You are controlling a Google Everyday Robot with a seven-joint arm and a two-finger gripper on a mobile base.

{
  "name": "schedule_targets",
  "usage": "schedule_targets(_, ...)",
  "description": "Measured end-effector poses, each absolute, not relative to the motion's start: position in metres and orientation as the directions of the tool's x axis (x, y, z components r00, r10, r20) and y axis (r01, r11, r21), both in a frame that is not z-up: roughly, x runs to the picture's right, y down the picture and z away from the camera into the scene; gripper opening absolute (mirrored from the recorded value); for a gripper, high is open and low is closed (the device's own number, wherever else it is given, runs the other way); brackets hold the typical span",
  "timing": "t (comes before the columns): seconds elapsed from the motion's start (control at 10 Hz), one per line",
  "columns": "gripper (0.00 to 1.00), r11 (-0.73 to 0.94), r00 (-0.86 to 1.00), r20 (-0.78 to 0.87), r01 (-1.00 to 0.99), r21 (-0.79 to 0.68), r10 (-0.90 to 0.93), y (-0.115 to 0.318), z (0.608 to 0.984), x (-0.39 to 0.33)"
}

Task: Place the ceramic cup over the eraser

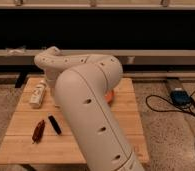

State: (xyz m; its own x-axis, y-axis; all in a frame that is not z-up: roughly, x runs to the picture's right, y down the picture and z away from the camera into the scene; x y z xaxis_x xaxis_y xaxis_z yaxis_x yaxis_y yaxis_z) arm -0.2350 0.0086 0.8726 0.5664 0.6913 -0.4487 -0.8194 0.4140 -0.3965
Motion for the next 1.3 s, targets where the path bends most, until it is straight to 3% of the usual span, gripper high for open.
schedule_targets(0.4, 0.00, 0.423, 0.570, -0.379, -0.811, -0.405, 0.729, -0.014, 0.824, -0.226)
schedule_targets(0.7, 0.00, 0.446, 0.590, -0.298, -0.784, -0.431, 0.750, -0.029, 0.757, -0.214)
schedule_targets(1.3, 0.00, 0.504, 0.659, -0.204, -0.707, -0.495, 0.724, 0.026, 0.643, -0.220)
